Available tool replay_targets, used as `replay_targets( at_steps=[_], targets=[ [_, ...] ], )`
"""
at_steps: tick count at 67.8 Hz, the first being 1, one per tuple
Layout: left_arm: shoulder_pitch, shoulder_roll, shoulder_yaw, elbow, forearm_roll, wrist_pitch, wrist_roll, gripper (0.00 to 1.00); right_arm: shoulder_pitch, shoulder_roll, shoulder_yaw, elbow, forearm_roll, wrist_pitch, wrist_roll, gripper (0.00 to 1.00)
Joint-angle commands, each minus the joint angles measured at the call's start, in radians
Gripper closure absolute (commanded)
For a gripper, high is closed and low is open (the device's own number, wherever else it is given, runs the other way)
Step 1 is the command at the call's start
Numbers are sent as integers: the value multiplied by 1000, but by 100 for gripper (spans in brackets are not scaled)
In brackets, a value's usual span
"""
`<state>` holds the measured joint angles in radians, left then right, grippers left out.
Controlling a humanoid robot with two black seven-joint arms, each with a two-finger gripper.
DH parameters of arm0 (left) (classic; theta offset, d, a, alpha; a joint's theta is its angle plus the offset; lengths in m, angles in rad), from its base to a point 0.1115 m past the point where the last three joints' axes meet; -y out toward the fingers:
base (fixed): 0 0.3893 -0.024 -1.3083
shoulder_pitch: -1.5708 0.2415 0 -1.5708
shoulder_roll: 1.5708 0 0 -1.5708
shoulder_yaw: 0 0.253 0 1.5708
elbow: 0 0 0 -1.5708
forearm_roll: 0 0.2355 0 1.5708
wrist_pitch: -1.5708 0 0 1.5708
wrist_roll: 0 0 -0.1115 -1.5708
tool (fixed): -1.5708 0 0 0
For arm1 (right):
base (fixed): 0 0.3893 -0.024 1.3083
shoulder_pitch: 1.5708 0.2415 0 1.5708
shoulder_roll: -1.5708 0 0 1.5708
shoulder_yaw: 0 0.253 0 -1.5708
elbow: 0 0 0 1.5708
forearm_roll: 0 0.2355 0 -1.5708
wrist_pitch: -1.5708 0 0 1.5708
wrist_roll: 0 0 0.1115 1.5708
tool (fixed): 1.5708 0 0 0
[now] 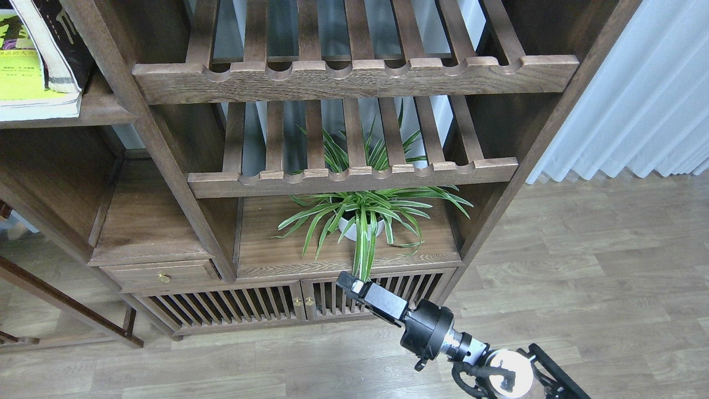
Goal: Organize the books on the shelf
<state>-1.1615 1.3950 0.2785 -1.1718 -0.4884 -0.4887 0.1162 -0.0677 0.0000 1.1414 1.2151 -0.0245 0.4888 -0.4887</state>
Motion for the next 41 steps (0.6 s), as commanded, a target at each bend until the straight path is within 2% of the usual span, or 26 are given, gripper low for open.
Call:
replay_targets(
  at_steps=[1, 3, 4, 7, 18, 27, 33, 41],
  targets=[
    [100, -77, 13, 0, -64, 0, -118, 0, -1, 0, 0, -5, -2, 0, 0, 0],
    [129, -106, 11, 0, -90, 0, -145, 0, 0, 0, 0, -5, -2, 0, 0, 0],
    [187, -160, 10, 1, -135, 0, -186, 0, 0, 0, -2, -5, 0, 0, 0, 0],
    [220, -192, 7, 3, -159, 0, -201, 0, -1, 0, -6, -2, -2, 0, 0, 1],
    [339, -301, -57, 11, -202, 0, -204, 0, -1, 0, -15, 0, -8, 0, 0, 1],
    [511, -424, -243, 49, -200, 0, -199, 0, 5, 0, -17, -5, -11, 0, 0, 1],
    [643, -534, -405, 124, -187, 0, -182, 0, 20, 0, -15, -6, -11, 0, 0, 1],
    [738, -626, -504, 195, -96, 0, -179, 0, 58, 0, -3, -12, -11, 0, 0, 1]
  ],
)
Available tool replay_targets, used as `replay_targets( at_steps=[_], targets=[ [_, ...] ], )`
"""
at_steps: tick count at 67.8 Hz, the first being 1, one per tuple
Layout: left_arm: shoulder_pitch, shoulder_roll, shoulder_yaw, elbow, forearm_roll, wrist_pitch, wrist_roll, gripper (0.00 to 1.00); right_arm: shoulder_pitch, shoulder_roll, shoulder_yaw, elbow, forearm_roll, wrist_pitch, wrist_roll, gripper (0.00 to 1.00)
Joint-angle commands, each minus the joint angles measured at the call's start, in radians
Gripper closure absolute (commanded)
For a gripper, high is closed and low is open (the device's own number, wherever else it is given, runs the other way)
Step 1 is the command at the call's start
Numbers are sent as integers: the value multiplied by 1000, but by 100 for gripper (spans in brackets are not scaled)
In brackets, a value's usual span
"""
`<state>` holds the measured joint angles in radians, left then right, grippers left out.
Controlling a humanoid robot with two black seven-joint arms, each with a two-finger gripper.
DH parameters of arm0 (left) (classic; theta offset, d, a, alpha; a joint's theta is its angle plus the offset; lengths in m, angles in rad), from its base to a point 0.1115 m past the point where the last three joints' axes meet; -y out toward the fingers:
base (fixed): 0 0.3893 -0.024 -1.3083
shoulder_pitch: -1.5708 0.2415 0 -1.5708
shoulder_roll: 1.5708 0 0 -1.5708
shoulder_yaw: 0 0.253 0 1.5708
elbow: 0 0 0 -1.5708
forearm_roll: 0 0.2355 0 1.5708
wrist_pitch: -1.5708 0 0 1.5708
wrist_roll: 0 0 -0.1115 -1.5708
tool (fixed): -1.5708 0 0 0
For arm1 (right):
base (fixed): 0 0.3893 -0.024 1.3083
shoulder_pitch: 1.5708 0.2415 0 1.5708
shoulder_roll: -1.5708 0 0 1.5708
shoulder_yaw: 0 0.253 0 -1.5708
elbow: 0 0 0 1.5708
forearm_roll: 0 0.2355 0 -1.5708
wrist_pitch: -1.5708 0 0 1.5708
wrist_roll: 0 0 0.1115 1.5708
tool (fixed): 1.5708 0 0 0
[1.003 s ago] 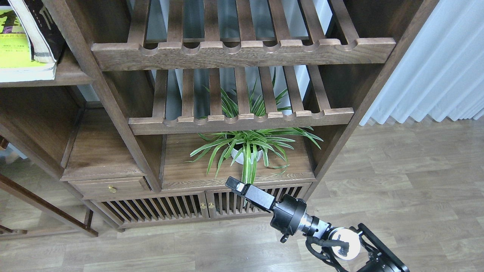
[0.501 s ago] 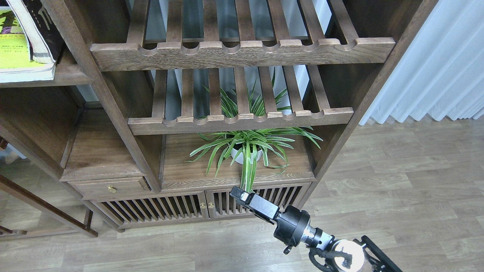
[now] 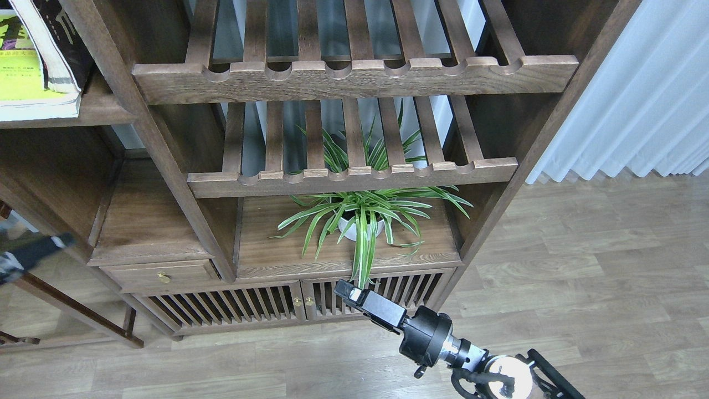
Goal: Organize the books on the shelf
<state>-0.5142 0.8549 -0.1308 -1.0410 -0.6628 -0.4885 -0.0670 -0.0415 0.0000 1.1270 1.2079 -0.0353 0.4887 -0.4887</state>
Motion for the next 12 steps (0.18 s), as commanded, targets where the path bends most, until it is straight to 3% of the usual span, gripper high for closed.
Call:
replay_targets(
  at_steps=[1, 12],
  targets=[
    [95, -92, -98, 67, 90, 0, 4, 0, 35, 0, 11, -7, 0, 0, 0, 0],
    [123, -137, -145, 73, 152, 0, 3, 0, 69, 0, 13, -7, 2, 0, 0, 1]
  ],
)
